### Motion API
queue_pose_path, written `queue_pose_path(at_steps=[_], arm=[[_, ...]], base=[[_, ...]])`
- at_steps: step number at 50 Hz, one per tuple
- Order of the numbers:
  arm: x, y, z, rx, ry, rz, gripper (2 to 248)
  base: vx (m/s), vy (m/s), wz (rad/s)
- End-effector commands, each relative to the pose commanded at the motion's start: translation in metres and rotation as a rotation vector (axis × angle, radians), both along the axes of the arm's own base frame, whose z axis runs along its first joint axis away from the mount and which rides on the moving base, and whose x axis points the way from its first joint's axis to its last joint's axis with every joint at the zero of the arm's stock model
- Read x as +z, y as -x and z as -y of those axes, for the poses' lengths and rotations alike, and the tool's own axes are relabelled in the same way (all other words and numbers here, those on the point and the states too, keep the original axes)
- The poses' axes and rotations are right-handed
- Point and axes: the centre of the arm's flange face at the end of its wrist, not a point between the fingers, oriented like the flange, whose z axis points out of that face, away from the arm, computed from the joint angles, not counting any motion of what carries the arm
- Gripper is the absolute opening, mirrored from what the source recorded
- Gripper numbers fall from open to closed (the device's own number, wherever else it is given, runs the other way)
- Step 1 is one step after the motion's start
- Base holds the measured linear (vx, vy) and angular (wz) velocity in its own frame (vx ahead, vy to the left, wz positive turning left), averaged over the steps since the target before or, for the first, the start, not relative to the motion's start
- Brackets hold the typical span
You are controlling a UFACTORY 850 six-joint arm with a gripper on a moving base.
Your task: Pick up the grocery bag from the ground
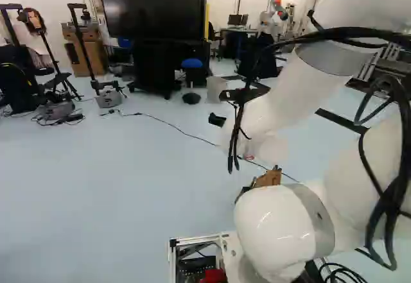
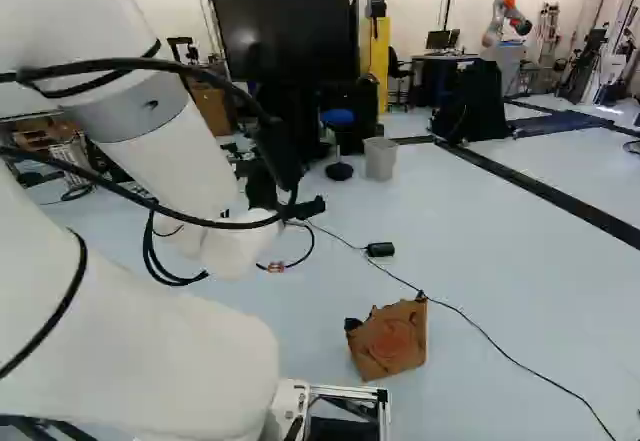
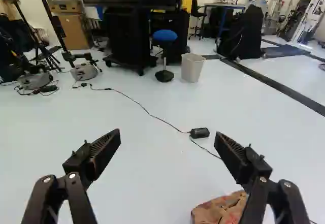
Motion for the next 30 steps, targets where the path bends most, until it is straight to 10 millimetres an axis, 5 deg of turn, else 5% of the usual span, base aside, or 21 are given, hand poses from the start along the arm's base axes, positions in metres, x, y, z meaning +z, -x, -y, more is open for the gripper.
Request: queue_pose_path(at_steps=[30], arm=[[0.0, 0.0, 0.0, 0.0, 0.0, 0.0, 247]], base=[[0.0, 0.0, 0.0]])
